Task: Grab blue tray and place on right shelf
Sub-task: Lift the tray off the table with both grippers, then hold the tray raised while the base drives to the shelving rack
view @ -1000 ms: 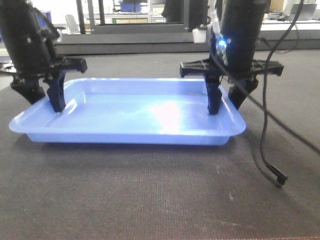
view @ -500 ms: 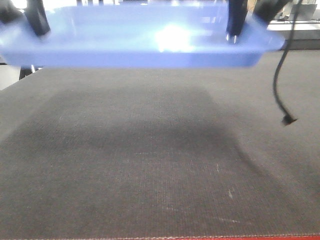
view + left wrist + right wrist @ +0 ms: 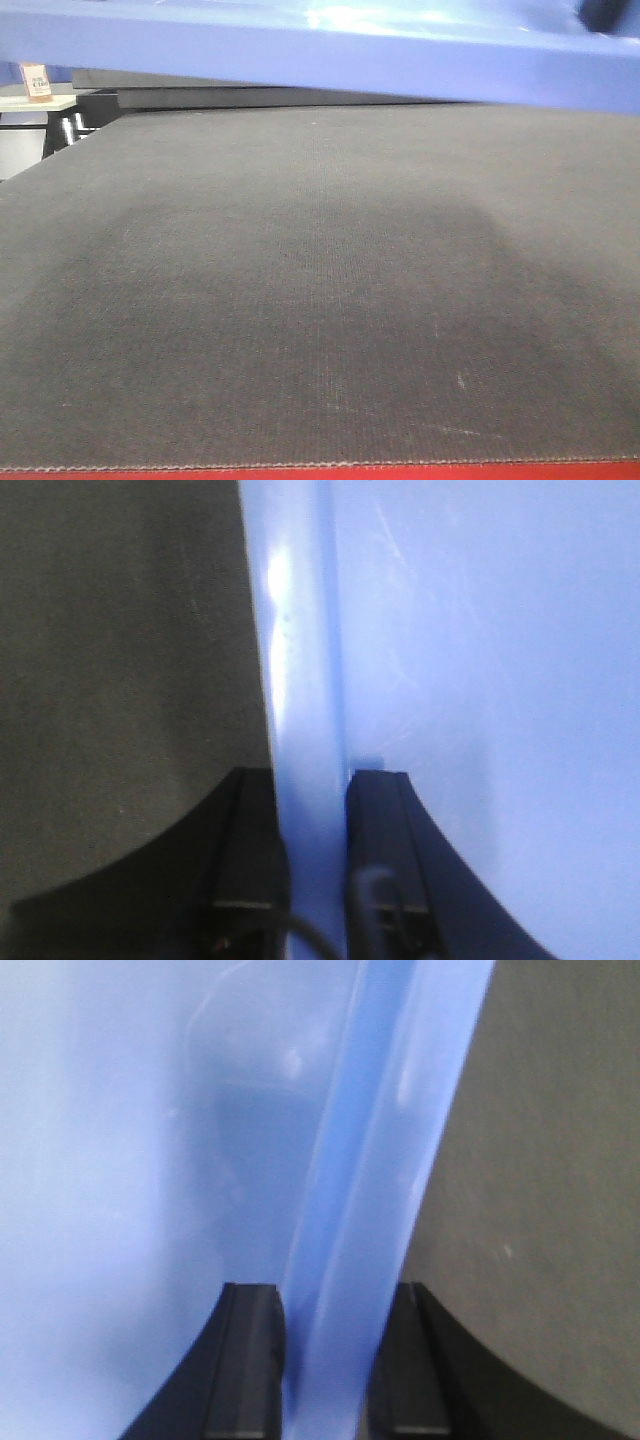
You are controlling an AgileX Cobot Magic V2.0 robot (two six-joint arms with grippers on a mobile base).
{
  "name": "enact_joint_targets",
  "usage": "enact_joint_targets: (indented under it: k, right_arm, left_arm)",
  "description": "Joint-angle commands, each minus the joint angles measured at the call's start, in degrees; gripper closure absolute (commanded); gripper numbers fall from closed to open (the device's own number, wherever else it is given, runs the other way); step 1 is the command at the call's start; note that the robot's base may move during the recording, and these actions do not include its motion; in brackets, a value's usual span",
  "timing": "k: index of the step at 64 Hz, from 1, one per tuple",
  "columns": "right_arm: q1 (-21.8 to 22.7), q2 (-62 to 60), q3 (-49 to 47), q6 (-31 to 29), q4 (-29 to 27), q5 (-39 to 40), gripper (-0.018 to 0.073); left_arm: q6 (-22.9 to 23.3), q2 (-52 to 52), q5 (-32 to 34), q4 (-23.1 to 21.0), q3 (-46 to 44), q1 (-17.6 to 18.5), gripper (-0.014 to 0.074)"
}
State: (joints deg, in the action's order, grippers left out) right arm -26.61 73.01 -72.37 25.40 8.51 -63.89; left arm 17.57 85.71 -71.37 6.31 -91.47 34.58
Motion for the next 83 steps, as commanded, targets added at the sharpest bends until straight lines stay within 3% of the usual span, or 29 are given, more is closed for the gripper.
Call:
enact_joint_targets:
  k: [1,13,83]
  right_arm:
    - [-0.01,-4.05,-0.33,-2.29,1.65,2.12,0.0503]
    - [-0.01,-7.08,-0.33,-2.29,1.65,2.95,0.0503]
    - [-0.01,-7.53,-0.33,-2.29,1.65,3.02,0.0503]
  left_arm:
    - [0.07,-2.56,-3.28,2.55,0.02,2.95,0.0637]
    - [1.91,-2.56,-2.11,2.44,4.28,4.11,0.0637]
    - [2.49,-2.56,-1.92,1.94,4.31,4.11,0.0645]
